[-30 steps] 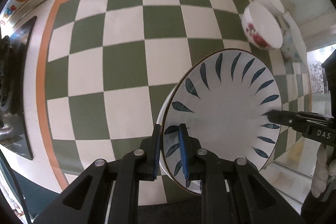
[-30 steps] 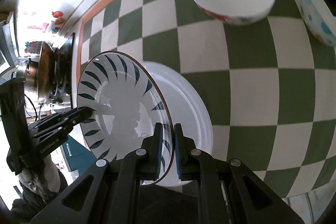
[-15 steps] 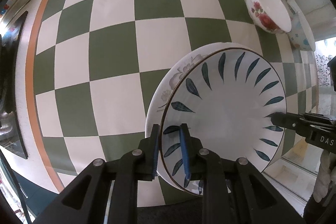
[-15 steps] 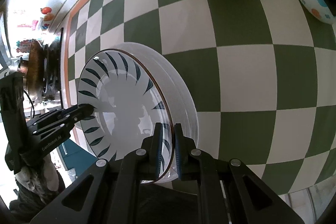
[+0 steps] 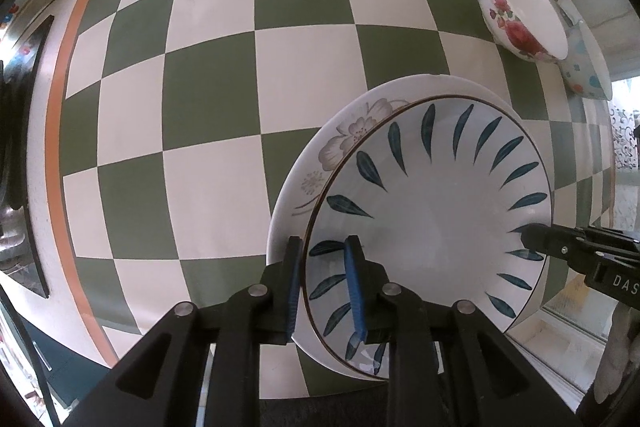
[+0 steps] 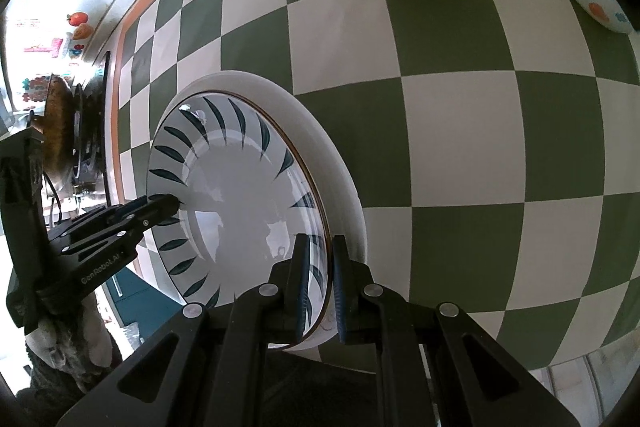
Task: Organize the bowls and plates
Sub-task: 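Carry the blue-striped plate and lower it onto the plate stack, then open both tools and lift them away from the stack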
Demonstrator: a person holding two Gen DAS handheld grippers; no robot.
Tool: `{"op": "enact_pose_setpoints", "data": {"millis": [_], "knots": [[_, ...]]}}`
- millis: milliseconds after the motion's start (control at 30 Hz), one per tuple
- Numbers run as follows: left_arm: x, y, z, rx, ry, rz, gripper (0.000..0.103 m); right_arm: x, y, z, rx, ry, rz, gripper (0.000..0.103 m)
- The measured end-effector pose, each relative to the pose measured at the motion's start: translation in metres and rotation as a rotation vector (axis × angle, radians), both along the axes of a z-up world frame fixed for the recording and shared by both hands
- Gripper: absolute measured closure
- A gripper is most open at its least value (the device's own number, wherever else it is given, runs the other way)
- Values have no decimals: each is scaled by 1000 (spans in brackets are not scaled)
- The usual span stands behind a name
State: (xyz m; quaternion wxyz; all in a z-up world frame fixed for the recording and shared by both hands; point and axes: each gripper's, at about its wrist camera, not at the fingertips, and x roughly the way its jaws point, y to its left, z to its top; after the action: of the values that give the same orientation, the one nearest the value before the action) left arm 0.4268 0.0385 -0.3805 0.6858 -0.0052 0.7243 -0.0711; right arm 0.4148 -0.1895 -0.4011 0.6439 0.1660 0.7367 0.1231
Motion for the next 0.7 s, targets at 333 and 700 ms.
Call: {"op": "enact_pose_setpoints", "data": {"millis": [333,700], "knots": [[-7,-10,1,28,-15,9,84,-3,8,5,-42,-39,4,90],[-27,-6,20,35,-56,49,84,-4,-1,13,-49,-63,-29,88]]}}
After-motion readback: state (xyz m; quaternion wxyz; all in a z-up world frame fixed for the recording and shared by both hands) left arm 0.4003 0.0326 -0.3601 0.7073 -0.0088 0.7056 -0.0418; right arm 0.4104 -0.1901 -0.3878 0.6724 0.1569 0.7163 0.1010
